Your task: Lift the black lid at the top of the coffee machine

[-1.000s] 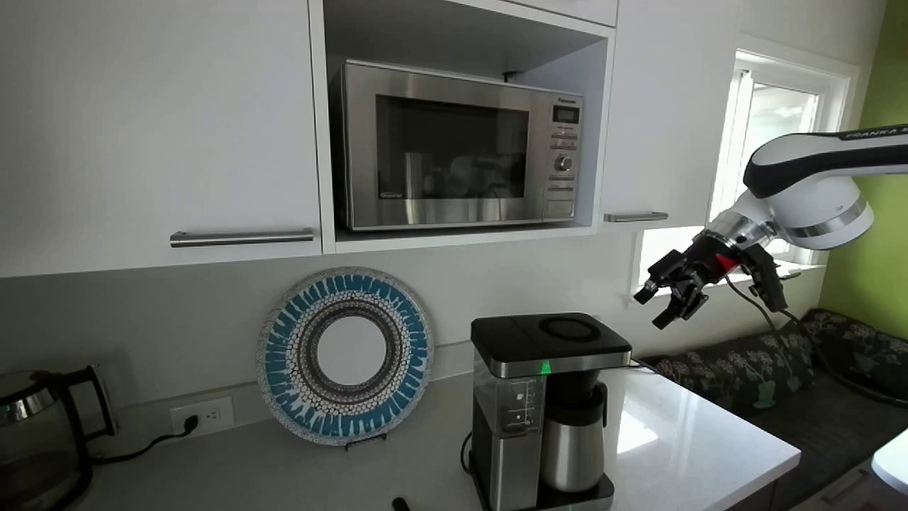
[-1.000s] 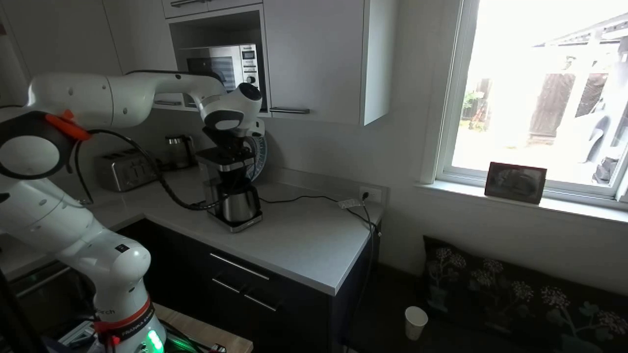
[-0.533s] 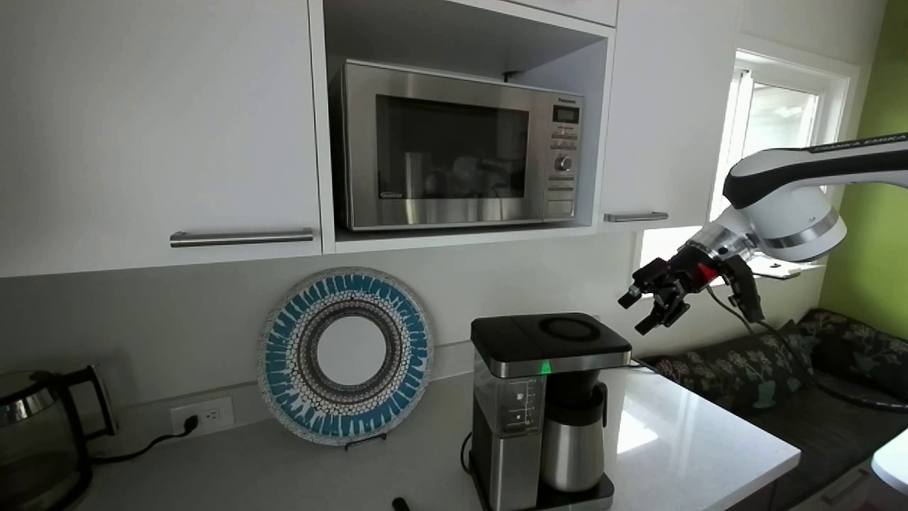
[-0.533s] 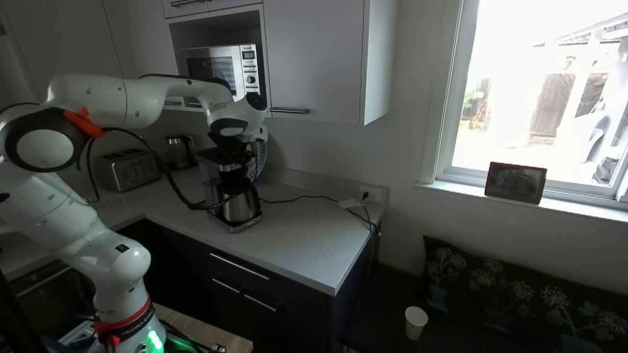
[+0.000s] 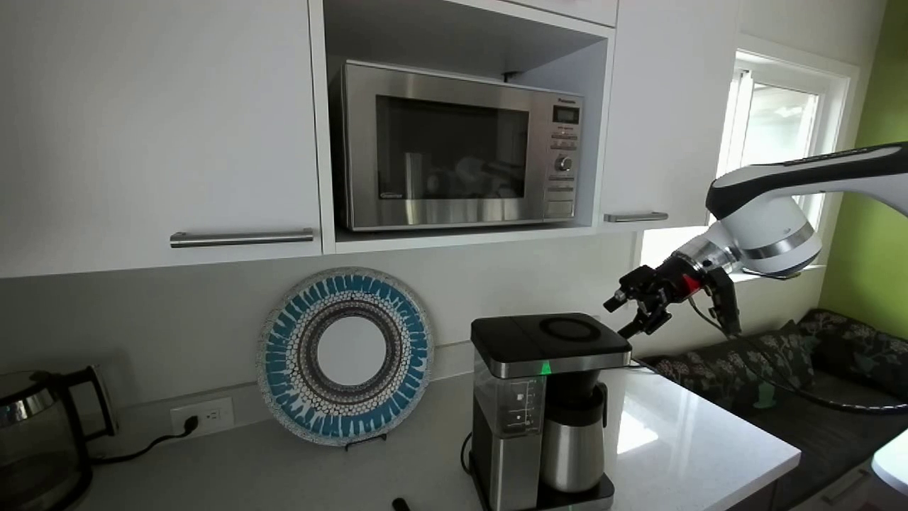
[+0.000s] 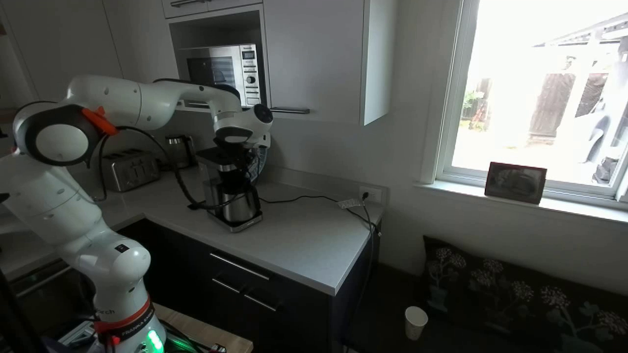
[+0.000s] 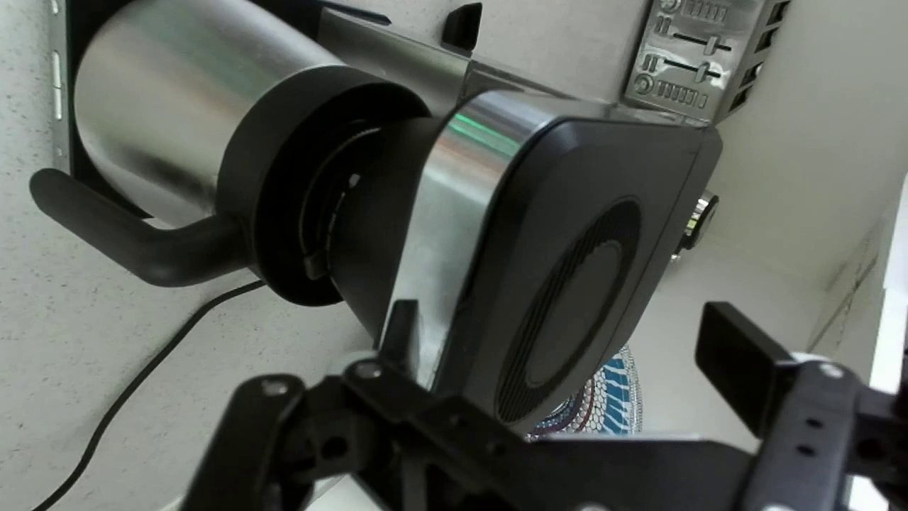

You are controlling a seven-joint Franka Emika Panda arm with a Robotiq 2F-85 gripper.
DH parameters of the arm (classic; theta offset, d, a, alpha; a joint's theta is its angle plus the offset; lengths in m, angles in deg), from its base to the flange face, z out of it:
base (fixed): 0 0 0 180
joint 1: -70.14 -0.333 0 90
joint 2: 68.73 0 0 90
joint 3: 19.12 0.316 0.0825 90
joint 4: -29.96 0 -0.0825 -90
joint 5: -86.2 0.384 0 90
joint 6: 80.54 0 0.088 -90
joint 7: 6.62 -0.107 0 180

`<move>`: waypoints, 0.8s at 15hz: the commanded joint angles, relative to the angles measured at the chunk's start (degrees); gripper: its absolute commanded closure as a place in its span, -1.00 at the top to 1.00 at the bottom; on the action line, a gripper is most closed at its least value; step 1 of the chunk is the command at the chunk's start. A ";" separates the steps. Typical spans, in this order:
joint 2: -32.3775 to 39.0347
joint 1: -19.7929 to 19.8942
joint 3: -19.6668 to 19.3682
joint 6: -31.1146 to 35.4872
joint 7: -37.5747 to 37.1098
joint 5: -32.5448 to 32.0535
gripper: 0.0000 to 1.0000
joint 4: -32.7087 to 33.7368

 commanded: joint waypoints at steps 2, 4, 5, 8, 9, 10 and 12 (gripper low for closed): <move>2.03 1.48 1.48 1.42 1.91 4.01 1.00 0.50; 2.44 1.77 1.86 2.36 1.87 5.81 1.00 0.54; 2.49 1.90 2.05 2.54 1.78 6.45 1.00 0.54; 2.74 2.24 2.42 2.74 1.44 8.16 1.00 0.74; 2.77 2.42 2.49 2.73 1.18 8.42 1.00 0.76; 2.73 2.54 2.55 2.61 0.88 8.89 1.00 0.80; 2.65 2.78 2.72 2.22 0.20 9.18 1.00 1.06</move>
